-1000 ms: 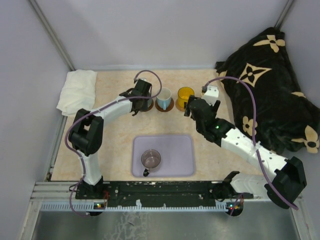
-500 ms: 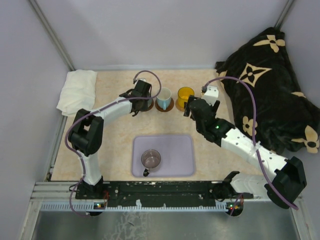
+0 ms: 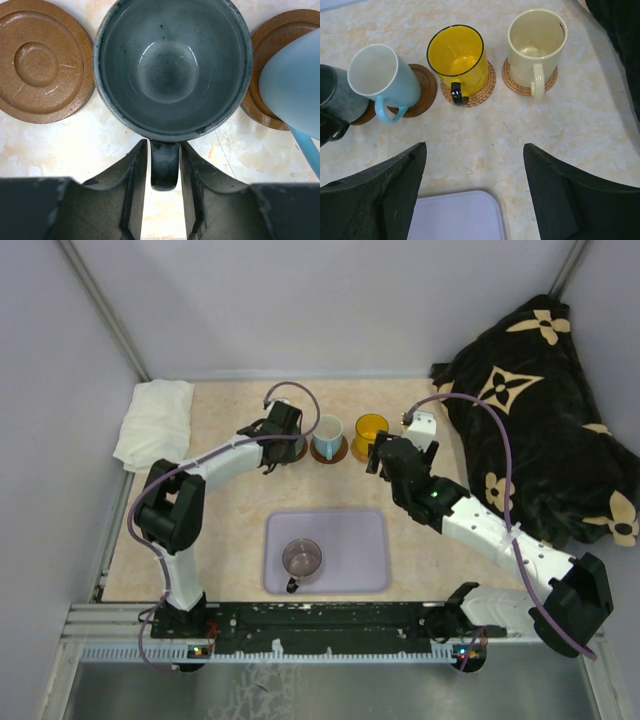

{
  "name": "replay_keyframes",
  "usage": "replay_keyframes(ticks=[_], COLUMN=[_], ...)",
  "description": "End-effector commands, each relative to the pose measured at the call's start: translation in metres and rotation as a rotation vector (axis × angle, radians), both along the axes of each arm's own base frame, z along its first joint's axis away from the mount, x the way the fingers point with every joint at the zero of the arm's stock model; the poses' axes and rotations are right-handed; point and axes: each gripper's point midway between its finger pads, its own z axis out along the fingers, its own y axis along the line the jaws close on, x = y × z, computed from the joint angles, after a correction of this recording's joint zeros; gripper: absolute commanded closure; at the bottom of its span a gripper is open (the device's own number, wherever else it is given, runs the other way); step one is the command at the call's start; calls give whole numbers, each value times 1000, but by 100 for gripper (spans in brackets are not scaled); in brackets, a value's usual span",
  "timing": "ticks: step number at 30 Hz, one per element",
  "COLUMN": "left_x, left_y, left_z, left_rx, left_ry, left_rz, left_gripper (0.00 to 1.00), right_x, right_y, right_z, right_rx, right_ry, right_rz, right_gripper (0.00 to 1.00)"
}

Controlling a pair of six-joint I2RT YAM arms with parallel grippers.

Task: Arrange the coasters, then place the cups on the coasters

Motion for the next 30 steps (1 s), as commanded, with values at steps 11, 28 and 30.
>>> replay_keyframes(ticks=[11,28,30], left_x=[-3,-67,-88], left_y=[9,22,20], left_z=[30,119,119], left_rx=[-26,-132,-150], left_ry=[-53,-218,-216], left_rz=[48,-56,-101], left_gripper=[38,21,21], right_x=[5,15,16], right_y=[8,10,12], right_z=[17,20,20], right_rx=[62,20,18], right_ry=[-43,-55,-51], right_rz=[0,-4,5], right_gripper=[22,18,18])
